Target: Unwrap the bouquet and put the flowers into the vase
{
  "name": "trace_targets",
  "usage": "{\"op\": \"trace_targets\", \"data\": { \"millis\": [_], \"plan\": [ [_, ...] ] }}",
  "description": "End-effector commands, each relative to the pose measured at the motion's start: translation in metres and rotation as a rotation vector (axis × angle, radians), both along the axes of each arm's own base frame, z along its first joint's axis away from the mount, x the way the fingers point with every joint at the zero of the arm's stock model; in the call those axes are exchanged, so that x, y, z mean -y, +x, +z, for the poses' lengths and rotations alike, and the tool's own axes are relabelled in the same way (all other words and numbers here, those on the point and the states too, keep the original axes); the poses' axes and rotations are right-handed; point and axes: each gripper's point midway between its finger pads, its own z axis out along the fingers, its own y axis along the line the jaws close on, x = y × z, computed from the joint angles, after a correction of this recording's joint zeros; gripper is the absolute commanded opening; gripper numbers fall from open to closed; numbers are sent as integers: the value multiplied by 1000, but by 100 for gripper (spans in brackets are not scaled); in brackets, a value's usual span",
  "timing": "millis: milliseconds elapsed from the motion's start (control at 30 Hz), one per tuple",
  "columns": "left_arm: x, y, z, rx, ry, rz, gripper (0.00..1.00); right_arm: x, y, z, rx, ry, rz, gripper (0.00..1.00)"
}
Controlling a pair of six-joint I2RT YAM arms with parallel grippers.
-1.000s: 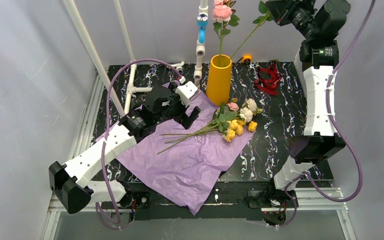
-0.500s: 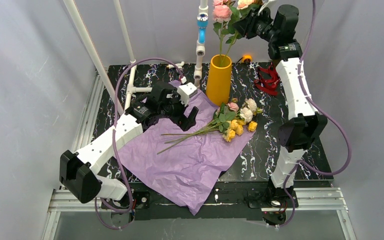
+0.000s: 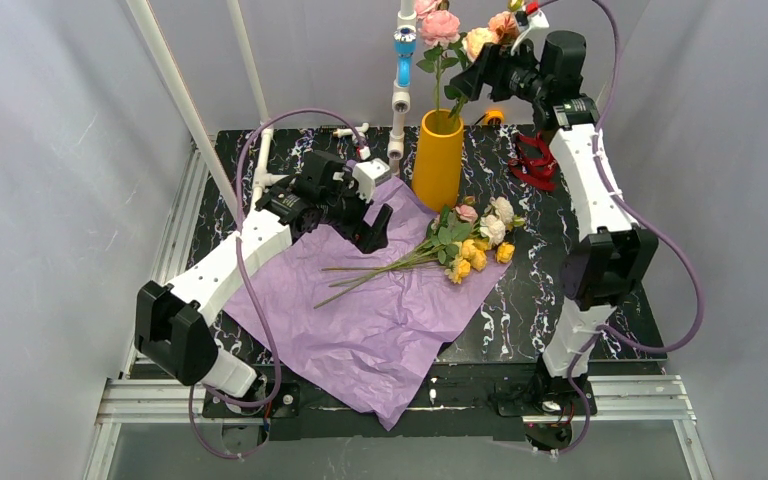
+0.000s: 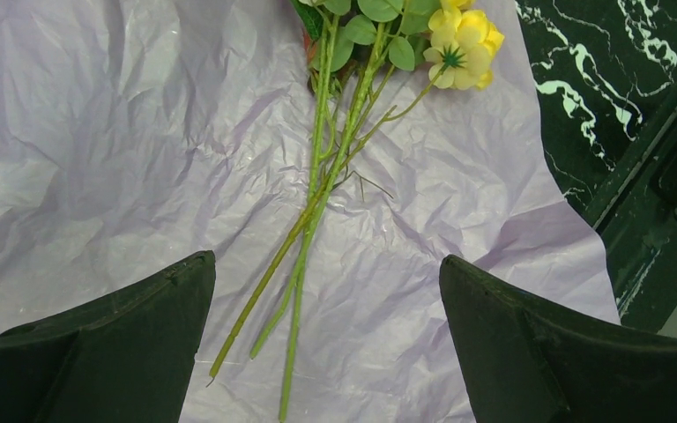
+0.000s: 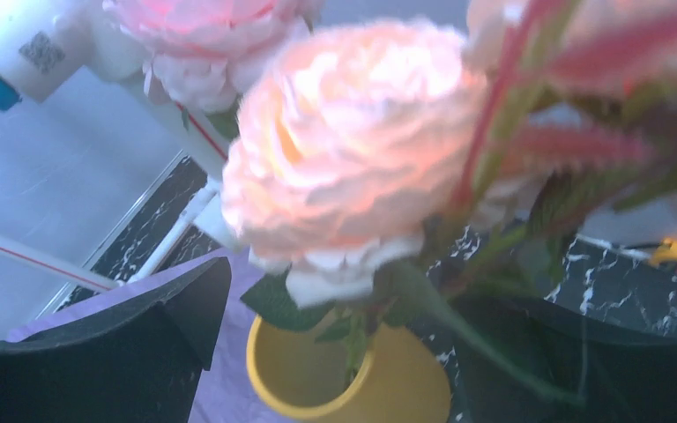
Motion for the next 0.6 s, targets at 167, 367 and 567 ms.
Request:
{"op": "trace_targets", "data": {
  "millis": [167, 367, 567],
  "plan": [
    [8, -13, -20, 20, 13, -238, 91, 32, -75, 55, 107, 31, -37, 98],
    [16, -10, -57, 2, 56, -369, 54, 54, -118, 45, 63, 4, -93, 99],
    [82, 11, -93, -5, 54, -432, 32, 67, -178, 7, -52, -20, -140, 98]
  ]
}}
